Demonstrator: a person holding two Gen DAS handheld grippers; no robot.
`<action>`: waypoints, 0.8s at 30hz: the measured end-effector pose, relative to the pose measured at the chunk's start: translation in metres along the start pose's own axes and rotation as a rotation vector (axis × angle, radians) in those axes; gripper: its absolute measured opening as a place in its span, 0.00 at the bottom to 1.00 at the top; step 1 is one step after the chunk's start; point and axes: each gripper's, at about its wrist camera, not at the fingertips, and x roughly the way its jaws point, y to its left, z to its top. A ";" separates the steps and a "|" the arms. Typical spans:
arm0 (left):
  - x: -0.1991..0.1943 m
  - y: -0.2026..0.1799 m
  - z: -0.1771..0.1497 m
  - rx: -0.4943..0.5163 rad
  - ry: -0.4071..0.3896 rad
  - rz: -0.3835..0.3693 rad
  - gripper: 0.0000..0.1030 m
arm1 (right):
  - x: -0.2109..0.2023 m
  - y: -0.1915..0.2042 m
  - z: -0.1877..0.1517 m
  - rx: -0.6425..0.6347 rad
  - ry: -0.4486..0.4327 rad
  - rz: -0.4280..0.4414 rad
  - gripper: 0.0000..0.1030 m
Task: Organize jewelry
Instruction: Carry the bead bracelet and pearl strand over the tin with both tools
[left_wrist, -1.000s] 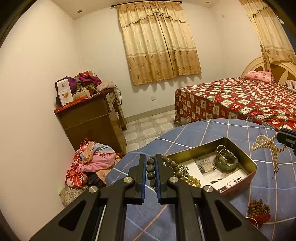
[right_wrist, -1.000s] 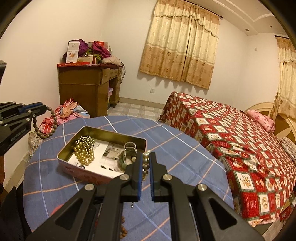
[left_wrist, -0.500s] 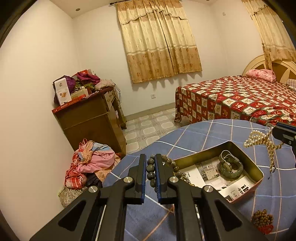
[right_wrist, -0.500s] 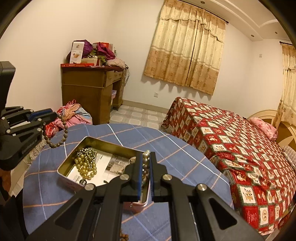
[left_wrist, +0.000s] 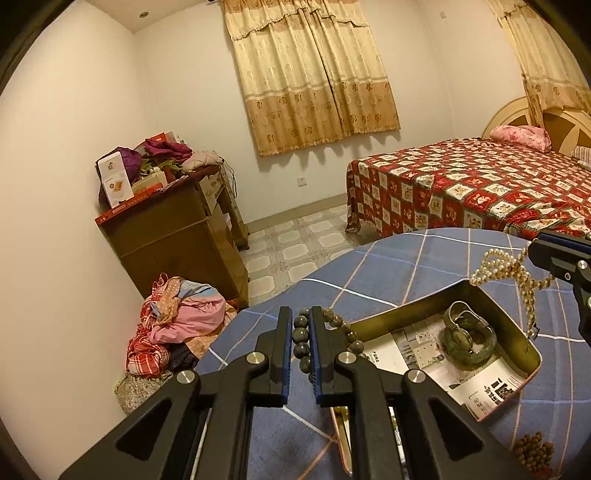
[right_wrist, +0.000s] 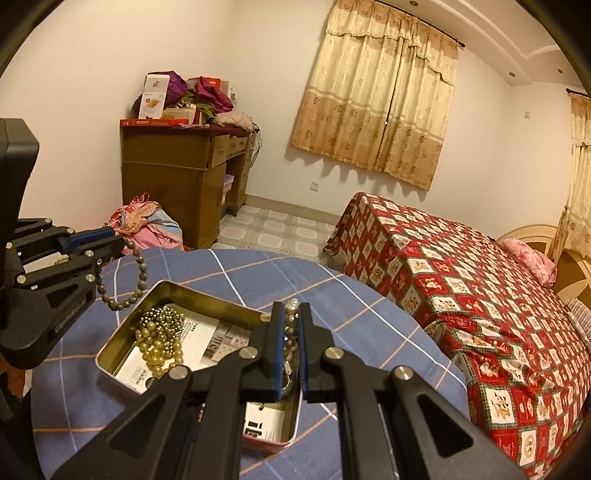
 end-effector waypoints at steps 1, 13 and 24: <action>0.001 0.000 0.000 0.001 0.002 0.000 0.08 | 0.002 0.000 0.000 0.000 0.003 0.000 0.08; 0.022 -0.009 -0.002 0.017 0.036 -0.001 0.08 | 0.028 0.003 -0.003 -0.001 0.050 0.000 0.08; 0.044 -0.017 -0.014 0.033 0.087 -0.002 0.08 | 0.044 0.007 -0.013 -0.009 0.089 0.002 0.08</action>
